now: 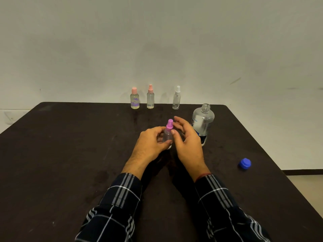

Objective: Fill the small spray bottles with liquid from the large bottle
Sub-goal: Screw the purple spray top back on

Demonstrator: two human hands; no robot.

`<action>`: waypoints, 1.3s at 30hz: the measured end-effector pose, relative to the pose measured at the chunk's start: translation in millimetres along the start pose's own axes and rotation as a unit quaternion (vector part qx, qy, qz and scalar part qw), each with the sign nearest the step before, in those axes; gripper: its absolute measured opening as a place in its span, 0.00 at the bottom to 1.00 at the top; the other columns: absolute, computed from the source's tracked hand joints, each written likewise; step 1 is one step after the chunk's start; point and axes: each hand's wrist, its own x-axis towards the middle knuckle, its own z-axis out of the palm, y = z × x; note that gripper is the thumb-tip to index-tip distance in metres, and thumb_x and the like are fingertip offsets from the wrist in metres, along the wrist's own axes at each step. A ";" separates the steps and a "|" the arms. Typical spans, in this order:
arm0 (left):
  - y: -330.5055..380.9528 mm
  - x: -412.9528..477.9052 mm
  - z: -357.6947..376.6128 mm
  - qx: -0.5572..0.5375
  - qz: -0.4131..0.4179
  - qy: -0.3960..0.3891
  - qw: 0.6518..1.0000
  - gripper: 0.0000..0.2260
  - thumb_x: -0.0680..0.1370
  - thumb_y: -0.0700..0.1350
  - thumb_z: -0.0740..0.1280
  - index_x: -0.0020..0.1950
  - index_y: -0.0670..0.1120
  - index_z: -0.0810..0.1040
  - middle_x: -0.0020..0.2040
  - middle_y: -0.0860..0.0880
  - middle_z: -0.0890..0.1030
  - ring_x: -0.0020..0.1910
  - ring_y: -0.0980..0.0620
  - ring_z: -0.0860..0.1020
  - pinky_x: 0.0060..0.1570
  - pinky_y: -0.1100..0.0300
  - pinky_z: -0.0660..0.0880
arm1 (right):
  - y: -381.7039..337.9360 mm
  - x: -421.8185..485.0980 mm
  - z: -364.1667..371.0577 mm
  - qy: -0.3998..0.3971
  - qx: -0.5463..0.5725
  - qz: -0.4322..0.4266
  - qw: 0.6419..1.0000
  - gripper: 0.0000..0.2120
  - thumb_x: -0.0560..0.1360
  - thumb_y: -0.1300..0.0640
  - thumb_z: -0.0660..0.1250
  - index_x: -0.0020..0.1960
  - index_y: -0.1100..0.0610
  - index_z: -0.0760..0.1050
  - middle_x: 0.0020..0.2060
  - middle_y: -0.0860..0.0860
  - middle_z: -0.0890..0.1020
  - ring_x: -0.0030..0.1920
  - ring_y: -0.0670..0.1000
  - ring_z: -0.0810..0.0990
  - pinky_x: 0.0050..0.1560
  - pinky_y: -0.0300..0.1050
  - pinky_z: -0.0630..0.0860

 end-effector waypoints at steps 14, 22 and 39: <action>0.9 -0.3 -1.2 0.023 0.017 -0.011 1.000 0.19 0.75 0.45 0.76 0.65 0.57 0.80 0.51 0.59 0.85 0.52 0.64 0.82 0.60 0.57 0.80 | 7.4 4.2 -0.5 -0.026 -0.004 0.024 0.999 0.15 0.82 0.59 0.64 0.67 0.52 0.77 0.58 0.44 0.82 0.59 0.38 0.79 0.61 0.38 0.77; 0.5 0.9 -0.6 0.064 0.029 -0.011 0.997 0.19 0.76 0.45 0.75 0.67 0.56 0.80 0.52 0.58 0.84 0.52 0.63 0.82 0.59 0.56 0.80 | 10.3 1.3 1.5 0.024 0.016 0.034 0.999 0.15 0.76 0.50 0.73 0.61 0.46 0.76 0.54 0.42 0.82 0.59 0.43 0.80 0.65 0.54 0.77; 1.0 -1.7 1.7 0.112 0.068 0.010 0.991 0.19 0.76 0.47 0.75 0.66 0.57 0.80 0.43 0.61 0.81 0.42 0.64 0.79 0.48 0.66 0.76 | 4.6 2.6 2.2 0.055 -0.076 0.004 0.996 0.10 0.77 0.55 0.72 0.57 0.52 0.83 0.51 0.44 0.84 0.55 0.39 0.80 0.59 0.41 0.78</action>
